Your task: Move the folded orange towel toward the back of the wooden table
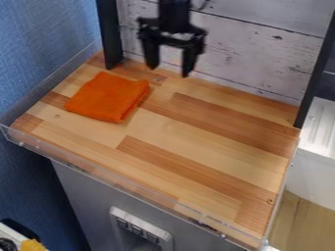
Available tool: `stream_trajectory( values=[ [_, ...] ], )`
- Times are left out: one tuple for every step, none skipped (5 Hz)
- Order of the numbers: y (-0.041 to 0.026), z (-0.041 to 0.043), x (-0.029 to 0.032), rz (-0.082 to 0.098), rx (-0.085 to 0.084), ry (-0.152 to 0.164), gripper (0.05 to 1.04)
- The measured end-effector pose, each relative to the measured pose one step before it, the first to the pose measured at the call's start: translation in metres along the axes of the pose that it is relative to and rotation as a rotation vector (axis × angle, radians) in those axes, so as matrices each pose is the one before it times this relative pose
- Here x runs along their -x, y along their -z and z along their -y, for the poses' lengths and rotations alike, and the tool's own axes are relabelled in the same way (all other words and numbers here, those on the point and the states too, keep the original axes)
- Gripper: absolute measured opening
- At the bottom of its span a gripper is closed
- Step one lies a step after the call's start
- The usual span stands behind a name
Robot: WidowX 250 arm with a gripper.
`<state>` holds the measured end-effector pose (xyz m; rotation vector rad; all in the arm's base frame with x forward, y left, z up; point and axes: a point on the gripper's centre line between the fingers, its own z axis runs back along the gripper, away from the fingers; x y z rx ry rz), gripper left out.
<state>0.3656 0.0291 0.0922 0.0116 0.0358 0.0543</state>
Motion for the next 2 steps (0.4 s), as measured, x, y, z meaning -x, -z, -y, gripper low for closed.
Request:
stream_trajectory(
  values=[
    [-0.01458, 0.0356, -0.00419, 0.0112, -0.0104, 0.007, 0.998],
    [-0.00966, 0.03126, -0.00176, 0.0217, 0.0011, 0.0023, 0.998]
  ],
)
